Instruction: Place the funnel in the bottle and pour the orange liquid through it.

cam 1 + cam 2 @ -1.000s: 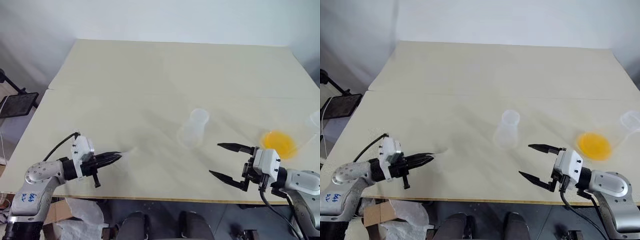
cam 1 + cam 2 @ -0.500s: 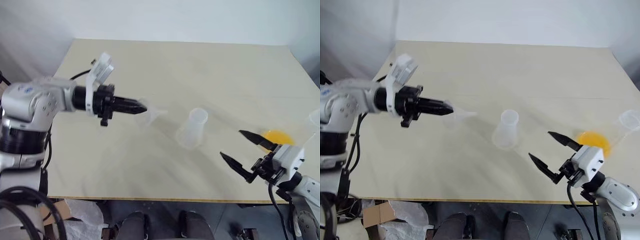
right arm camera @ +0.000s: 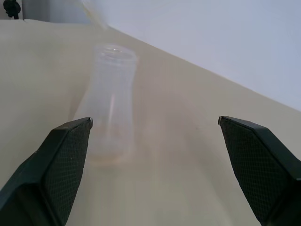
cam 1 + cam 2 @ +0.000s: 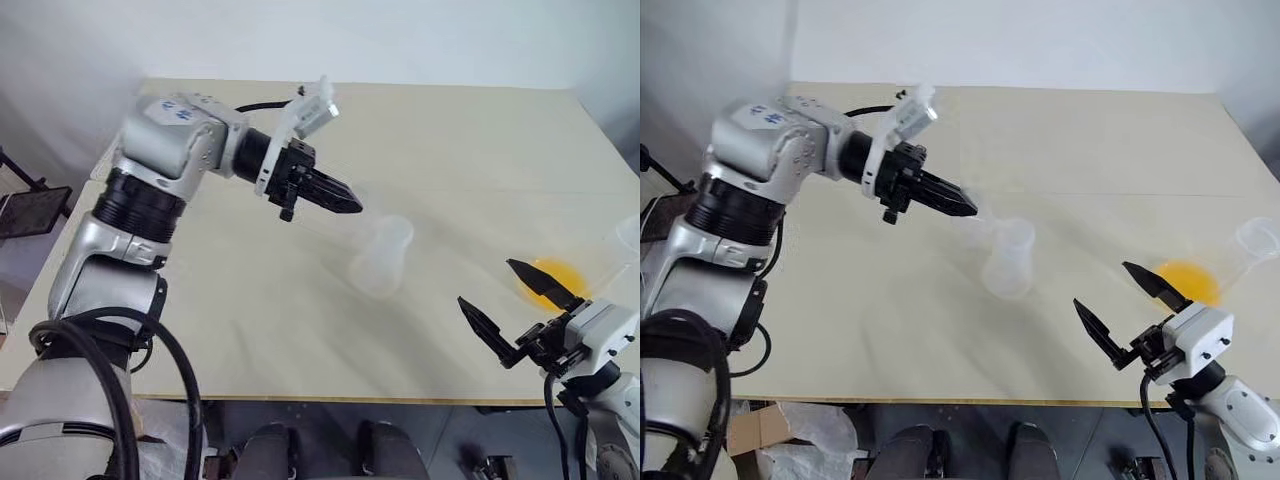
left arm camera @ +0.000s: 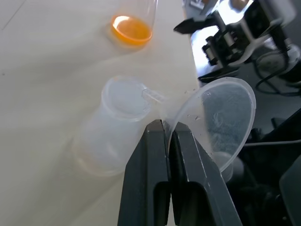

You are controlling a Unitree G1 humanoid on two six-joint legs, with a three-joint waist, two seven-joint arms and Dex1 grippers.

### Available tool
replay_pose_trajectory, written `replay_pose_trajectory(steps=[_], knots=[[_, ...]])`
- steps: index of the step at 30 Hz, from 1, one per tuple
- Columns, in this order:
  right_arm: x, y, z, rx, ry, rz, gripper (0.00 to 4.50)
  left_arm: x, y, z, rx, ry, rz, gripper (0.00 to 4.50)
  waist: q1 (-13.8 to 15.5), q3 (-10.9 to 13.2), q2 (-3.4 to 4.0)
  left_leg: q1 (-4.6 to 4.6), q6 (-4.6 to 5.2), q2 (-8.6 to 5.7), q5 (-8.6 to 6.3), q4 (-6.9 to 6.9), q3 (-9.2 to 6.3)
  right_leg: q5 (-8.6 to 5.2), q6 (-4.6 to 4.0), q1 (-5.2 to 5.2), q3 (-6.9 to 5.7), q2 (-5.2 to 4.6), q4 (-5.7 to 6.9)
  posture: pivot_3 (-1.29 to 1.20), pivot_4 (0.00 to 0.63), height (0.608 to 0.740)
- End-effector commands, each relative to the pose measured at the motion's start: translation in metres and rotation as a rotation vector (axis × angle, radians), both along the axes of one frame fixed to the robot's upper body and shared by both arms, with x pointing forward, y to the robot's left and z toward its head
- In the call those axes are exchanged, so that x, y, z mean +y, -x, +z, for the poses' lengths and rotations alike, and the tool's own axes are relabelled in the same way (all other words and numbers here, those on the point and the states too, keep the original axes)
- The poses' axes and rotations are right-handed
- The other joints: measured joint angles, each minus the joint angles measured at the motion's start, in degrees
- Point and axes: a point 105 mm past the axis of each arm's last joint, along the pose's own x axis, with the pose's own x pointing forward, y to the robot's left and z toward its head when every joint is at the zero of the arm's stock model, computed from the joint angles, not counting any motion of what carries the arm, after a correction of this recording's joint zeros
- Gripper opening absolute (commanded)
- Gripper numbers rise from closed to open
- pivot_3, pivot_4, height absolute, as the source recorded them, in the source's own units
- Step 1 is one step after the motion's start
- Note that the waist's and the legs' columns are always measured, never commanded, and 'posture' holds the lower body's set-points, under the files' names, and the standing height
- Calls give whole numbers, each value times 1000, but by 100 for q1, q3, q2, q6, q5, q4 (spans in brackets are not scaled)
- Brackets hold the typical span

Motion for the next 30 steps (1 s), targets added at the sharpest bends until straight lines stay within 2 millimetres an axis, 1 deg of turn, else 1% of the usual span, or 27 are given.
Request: replay_pose_trajectory(steps=[1,3,8,9,10,11,12,15,16,17,19,21,24,26,28,30], knots=[[8,3,9,-61,-4,10,4500,-7,-3,4,-48,-38,-11,51,0,0,0,0,0,1,0,0,0,0,0,-1,0,0,1,0,150,740],[10,2,9,-63,-8,11,4500,-12,-2,2,-43,-44,-28,51,-1,0,0,0,0,1,0,0,-1,0,0,-2,-1,0,2,0,150,740],[13,0,8,-68,-14,10,4500,-25,-6,3,-68,-47,-32,51,11,1,-1,-3,0,4,0,0,-2,0,0,-3,-1,-1,1,0,150,740],[13,-1,7,-69,-14,9,4500,-27,-7,4,-74,-42,-37,235,14,1,-1,-3,1,4,0,1,-2,0,0,-3,-1,-2,1,0,150,740],[14,-1,7,-70,-14,10,4500,-28,-7,5,-89,-38,-43,524,13,1,-1,-4,1,3,0,2,-2,0,0,-3,-1,-2,1,0,150,740],[14,-2,7,-71,-15,9,4500,-30,-7,6,-93,-29,-48,563,14,1,-1,-4,1,3,0,2,-2,0,0,-3,-1,-2,1,0,150,740],[15,-2,7,-73,-16,8,4500,-32,-7,9,-99,-16,-48,770,13,1,-1,-4,1,3,0,3,-2,0,0,-3,-1,-2,1,0,150,740],[16,-3,5,-75,-18,3,4500,-33,-11,15,-119,34,-38,1666,3,1,-1,-4,2,4,0,2,-2,0,0,-3,-2,-2,3,0,150,740],[17,-3,5,-76,-18,2,4500,-31,-12,15,-124,44,-38,1820,3,1,-1,-4,2,4,0,2,-2,0,0,-4,-2,-2,2,0,150,740],[17,-3,5,-76,-18,1,4500,-30,-13,14,-126,49,-38,2126,3,1,0,-4,2,6,0,3,-2,0,0,-4,-2,-2,3,0,150,740],[17,-3,4,-79,-19,-2,4500,-23,-18,9,-93,51,-10,2711,2,1,-1,-4,2,5,0,2,-2,0,0,-4,-2,-2,3,0,150,740],[17,-3,4,-81,-21,-6,4500,-13,-25,1,-96,78,18,3253,3,0,0,-4,2,5,0,3,-2,0,0,-4,-2,-2,4,0,150,740],[16,-4,3,-79,-21,-7,4500,-14,-28,0,-97,139,26,4144,-1,0,0,-2,2,6,1,3,-2,0,0,-4,-2,-3,7,0,150,740],[15,-4,3,-78,-20,-5,4500,-17,-29,0,-124,159,23,4467,13,1,-1,-5,3,9,1,5,-5,0,0,-5,-4,-3,8,0,150,740],[16,-8,5,-83,-17,3,4500,-23,-30,-2,-164,183,24,4467,17,1,-1,-8,4,8,1,10,-8,0,0,-5,-6,-5,8,0,150,740],[16,-9,6,-85,-17,6,4500,-27,-28,-2,-160,215,19,4467,18,1,-1,-9,4,8,1,10,-9,0,1,-5,-6,-8,9,0,150,740]])
